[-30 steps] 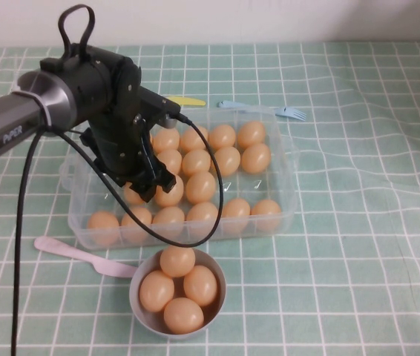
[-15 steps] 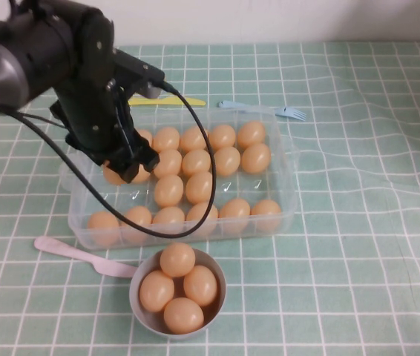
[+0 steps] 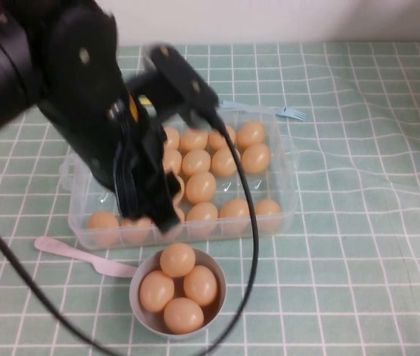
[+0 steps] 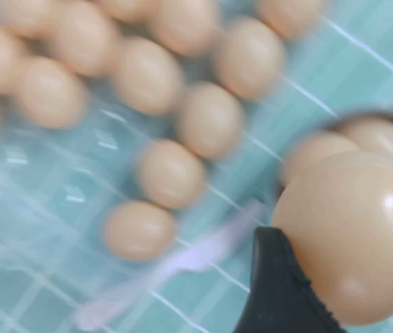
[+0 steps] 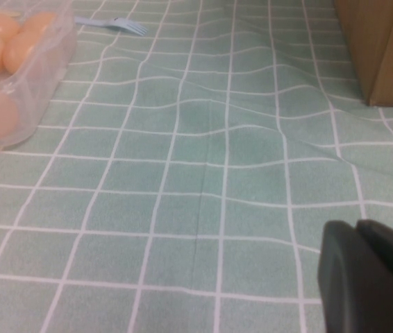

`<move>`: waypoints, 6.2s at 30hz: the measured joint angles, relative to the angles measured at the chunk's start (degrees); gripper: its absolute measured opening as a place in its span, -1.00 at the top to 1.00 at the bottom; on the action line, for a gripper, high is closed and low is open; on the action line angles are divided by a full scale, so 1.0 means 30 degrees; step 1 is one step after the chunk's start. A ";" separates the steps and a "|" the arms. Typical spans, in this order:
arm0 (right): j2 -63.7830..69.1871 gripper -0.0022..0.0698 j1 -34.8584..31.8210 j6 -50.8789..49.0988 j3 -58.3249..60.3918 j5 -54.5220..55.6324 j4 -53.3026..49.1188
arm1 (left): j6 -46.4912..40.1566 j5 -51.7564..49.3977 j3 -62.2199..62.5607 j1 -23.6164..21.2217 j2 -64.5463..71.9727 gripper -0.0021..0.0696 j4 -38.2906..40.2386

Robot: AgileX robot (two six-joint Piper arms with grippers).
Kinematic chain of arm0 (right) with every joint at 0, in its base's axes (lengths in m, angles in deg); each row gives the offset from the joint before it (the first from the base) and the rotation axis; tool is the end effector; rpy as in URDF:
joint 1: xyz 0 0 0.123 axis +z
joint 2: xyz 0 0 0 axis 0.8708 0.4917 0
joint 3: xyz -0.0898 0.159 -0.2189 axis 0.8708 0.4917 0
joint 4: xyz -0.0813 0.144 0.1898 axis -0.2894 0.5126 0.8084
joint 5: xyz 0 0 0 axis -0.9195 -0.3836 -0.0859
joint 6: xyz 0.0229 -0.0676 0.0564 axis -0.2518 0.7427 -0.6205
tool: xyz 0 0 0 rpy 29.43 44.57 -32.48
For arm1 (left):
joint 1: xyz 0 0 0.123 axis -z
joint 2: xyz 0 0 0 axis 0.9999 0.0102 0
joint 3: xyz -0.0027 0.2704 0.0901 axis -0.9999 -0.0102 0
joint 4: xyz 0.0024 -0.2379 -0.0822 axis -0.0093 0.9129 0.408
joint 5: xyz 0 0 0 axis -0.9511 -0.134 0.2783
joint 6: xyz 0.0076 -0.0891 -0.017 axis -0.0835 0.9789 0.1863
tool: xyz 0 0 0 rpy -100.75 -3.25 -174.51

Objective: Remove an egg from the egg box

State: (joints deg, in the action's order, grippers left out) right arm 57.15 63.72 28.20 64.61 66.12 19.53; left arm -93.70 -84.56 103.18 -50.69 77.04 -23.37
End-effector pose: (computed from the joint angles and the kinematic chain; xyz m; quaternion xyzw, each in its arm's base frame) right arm 0.0521 0.0092 0.1726 -0.0261 0.8004 0.0570 0.5961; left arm 0.2473 -0.1874 0.3534 0.4640 0.8647 0.0124 0.1917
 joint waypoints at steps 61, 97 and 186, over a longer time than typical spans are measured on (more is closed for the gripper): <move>0.0000 0.99 0.0000 0.0000 0.0000 0.0000 0.0000 | -0.1124 0.4232 -0.5998 0.1973 0.2329 0.00 0.0978; 0.0000 0.99 0.0000 0.0000 0.0000 0.0000 0.0000 | -0.1124 0.3706 -0.5963 0.1973 0.2592 -0.38 0.0758; 0.0000 0.99 0.0000 0.0000 0.0000 0.0000 0.0000 | 0.3151 2.4656 -2.8709 -1.1020 -2.9410 0.95 0.3522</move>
State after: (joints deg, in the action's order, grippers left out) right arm 57.15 63.72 28.20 64.61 66.12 19.53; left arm -84.25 -10.59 17.05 -83.75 -11.19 -12.81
